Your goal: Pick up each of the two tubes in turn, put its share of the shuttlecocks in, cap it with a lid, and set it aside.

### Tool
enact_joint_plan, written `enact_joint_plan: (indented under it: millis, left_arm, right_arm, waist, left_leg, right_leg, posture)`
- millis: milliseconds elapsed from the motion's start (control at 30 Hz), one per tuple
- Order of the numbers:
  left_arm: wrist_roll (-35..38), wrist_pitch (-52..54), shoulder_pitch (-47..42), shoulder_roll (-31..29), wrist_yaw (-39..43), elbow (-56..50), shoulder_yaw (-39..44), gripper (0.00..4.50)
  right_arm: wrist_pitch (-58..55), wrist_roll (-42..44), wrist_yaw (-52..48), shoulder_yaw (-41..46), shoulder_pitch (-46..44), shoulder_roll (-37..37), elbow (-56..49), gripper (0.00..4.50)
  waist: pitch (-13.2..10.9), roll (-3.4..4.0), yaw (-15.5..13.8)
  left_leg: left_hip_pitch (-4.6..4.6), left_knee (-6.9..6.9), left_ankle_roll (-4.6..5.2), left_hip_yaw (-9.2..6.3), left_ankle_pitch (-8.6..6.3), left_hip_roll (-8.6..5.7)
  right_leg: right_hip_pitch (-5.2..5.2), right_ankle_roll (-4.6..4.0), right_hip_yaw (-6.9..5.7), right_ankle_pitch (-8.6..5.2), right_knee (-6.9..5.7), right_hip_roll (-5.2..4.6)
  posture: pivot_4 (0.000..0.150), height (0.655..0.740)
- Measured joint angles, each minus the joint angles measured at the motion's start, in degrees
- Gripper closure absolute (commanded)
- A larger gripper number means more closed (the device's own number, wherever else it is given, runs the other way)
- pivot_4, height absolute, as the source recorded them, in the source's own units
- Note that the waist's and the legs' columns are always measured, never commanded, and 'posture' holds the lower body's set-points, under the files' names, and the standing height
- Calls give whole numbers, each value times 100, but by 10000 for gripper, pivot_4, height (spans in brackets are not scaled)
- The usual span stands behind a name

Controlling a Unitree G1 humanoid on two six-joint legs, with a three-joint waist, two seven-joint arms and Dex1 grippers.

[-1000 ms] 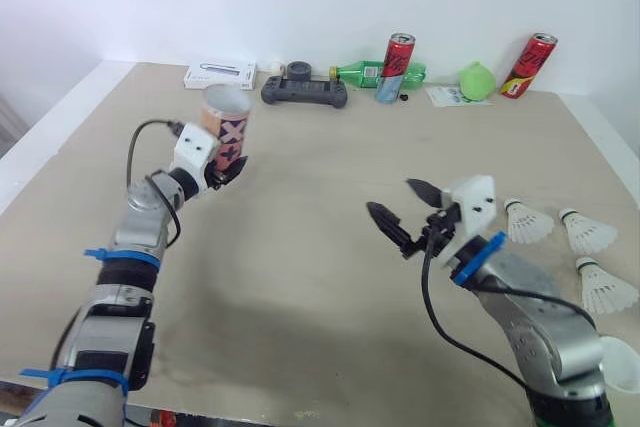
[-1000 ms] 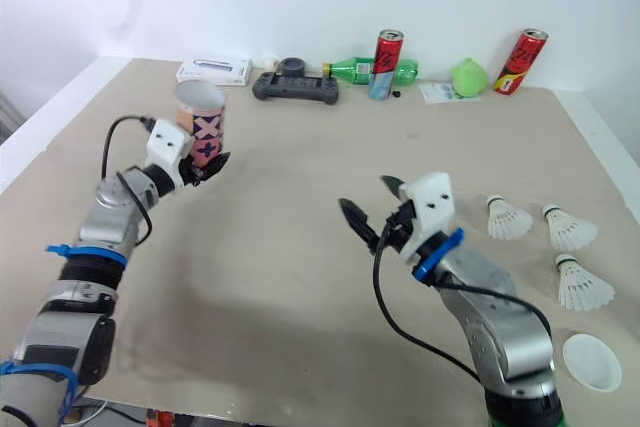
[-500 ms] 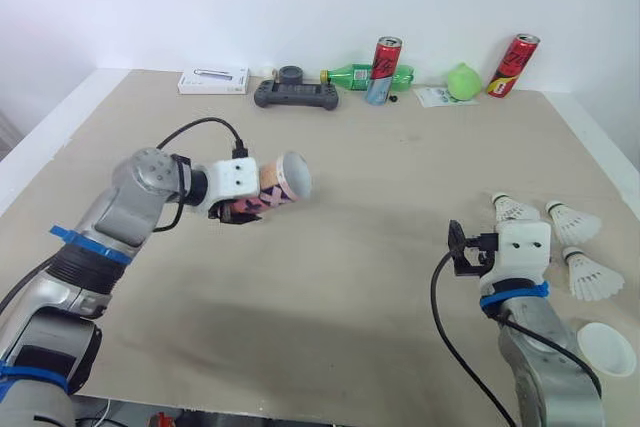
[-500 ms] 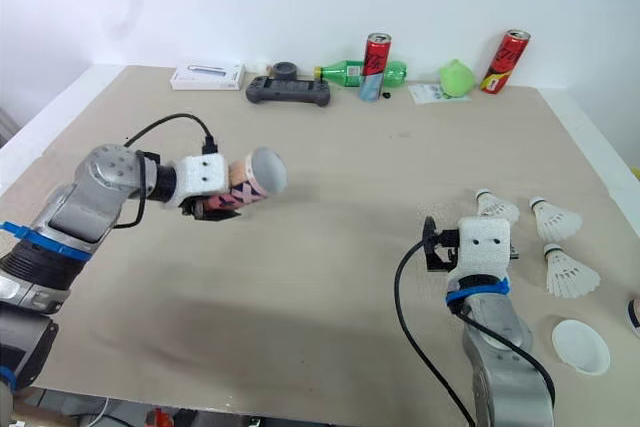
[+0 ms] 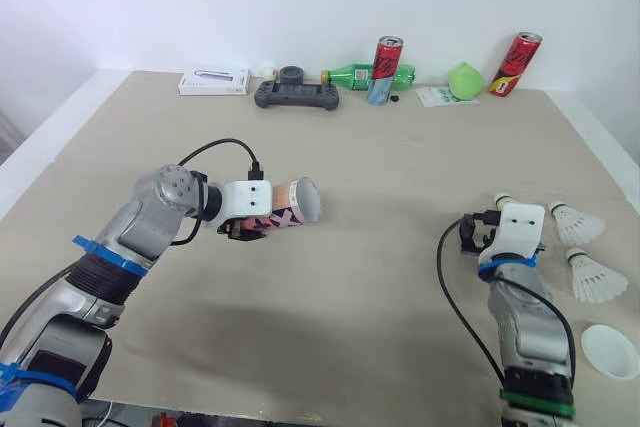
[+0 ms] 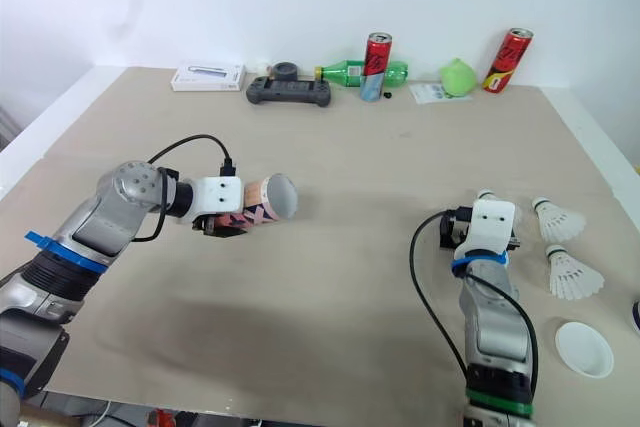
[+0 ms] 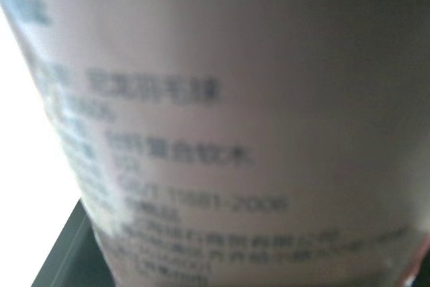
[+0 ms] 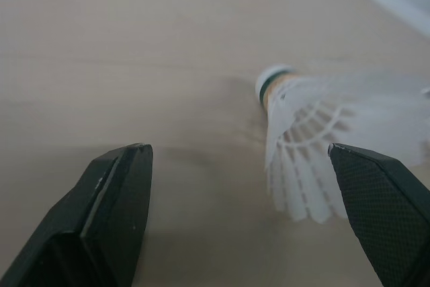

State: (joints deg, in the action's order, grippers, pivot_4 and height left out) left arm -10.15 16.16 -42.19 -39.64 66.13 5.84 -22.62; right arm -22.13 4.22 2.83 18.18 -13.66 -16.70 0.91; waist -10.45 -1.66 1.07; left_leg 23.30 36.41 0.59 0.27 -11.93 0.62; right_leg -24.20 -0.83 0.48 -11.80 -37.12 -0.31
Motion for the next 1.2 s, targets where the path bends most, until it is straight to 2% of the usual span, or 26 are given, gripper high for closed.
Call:
enact_joint_plan:
  millis: [67, 100, 167, 300, 400, 533, 600, 667, 733, 833, 1000, 1033, 1167, 1200]
  left_arm:
    - [-6, -3, 12, 24, -32, 0, 7, 14530]
    - [-9, -6, 13, 30, -42, 0, 9, 14530]
    - [-20, -11, 22, 58, -78, 6, 28, 14530]
    - [-22, -9, 34, 102, -139, 33, 54, 14530]
    - [-36, -13, 38, 127, -178, 42, 54, 14530]
    - [-47, -16, 41, 185, -186, 80, 93, 14530]
    - [-48, -18, 42, 206, -178, 104, 112, 14530]
    - [-48, -19, 42, 226, -173, 116, 113, 14530]
    - [-45, -41, 37, 254, -167, 168, 131, 14530]
    - [-45, -77, 21, 270, -152, 230, 143, 14530]
    - [-22, -74, -6, 346, -64, 321, 225, 14530]
    - [-21, -74, -8, 348, -62, 322, 225, 14530]
    - [-16, -74, -16, 387, -46, 337, 245, 14530]
    - [-16, -78, -15, 398, -43, 337, 252, 14530]
  right_arm:
    - [208, 5, 2, 39, -157, -23, 358, 10408]
    - [285, 3, 0, 45, -202, -30, 455, 16605]
    - [447, 4, -21, 48, -280, -81, 661, 24167]
    - [687, 10, -53, 51, -365, -130, 914, 43975]
    - [839, 108, -233, 55, -373, -163, 955, 43975]
    - [920, 625, -1370, -153, -357, -451, 507, 43975]
    - [632, 1182, -2572, -621, -300, -993, -496, 43975]
    - [354, 1496, -3232, -932, -332, -1424, -1230, 43975]
    - [-232, 1814, -4108, -1401, -567, -2249, -2106, 43975]
    - [-621, 1911, -4531, -1784, -874, -2604, -2522, 43975]
    - [-778, 1490, -4895, -2962, -1451, -2524, -2693, 43975]
    - [-772, 1469, -4898, -2985, -1462, -2519, -2687, 43975]
    - [-468, 832, -4921, -3617, -1912, -2158, -2168, 43975]
    - [-412, 759, -4920, -3684, -1955, -2060, -2094, 41295]
  waist:
    - [0, 0, -1]
    - [0, 0, -1]
    - [0, 0, 0]
    - [1, 0, 4]
    - [0, 0, 5]
    - [-1, 9, 7]
    - [-1, 26, 10]
    - [-1, 26, 6]
    - [0, 25, -3]
    - [2, 21, -1]
    - [1, 18, -2]
    - [1, 18, -2]
    - [1, 18, -7]
    - [1, 18, -13]
  left_leg:
    - [0, 1, 3, -1, 2, -7]
    - [-1, 0, 3, 0, 2, -9]
    - [-2, 1, 4, 0, 3, -12]
    - [-2, 4, 14, 0, 9, -22]
    - [-1, 4, 23, 0, 14, -31]
    - [0, 4, 26, 0, 16, -34]
    - [0, 4, 27, -1, 15, -34]
    - [1, 5, 28, -10, 14, -32]
    - [0, 8, 28, -14, 14, -32]
    - [-2, 9, 27, -18, 14, -32]
    - [2, 10, 27, -19, 15, -40]
    - [3, 10, 27, -19, 15, -40]
    - [6, 10, 27, -17, 15, -46]
    - [8, 10, 27, -18, 15, -48]
  right_leg:
    - [5, 2, 21, 1, 0, 2]
    - [5, 4, 27, 2, 0, 2]
    - [5, 13, 42, 7, 2, 2]
    - [6, 26, 64, 16, 3, 0]
    - [6, 30, 74, 18, 3, 0]
    - [5, 36, 79, 21, 3, 0]
    - [5, 39, 81, 23, 3, 0]
    - [9, 39, 69, 22, 5, 2]
    - [15, 27, 56, 15, 8, 0]
    - [17, 26, 54, 15, 10, -6]
    - [14, 26, 50, 15, 12, -16]
    - [14, 26, 50, 14, 12, -16]
    - [12, 30, 50, 16, 14, -23]
    - [13, 32, 47, 14, 13, -23]
  posture:
    - [1500, 7395]
    - [1500, 7395]
    - [1500, 7395]
    - [1500, 7395]
    - [1500, 7395]
    - [1500, 7395]
    - [1500, 7395]
    - [1500, 7395]
    - [1500, 7395]
    - [1500, 7395]
    - [1500, 7395]
    - [1500, 7395]
    - [1500, 7395]
    - [1500, 7395]
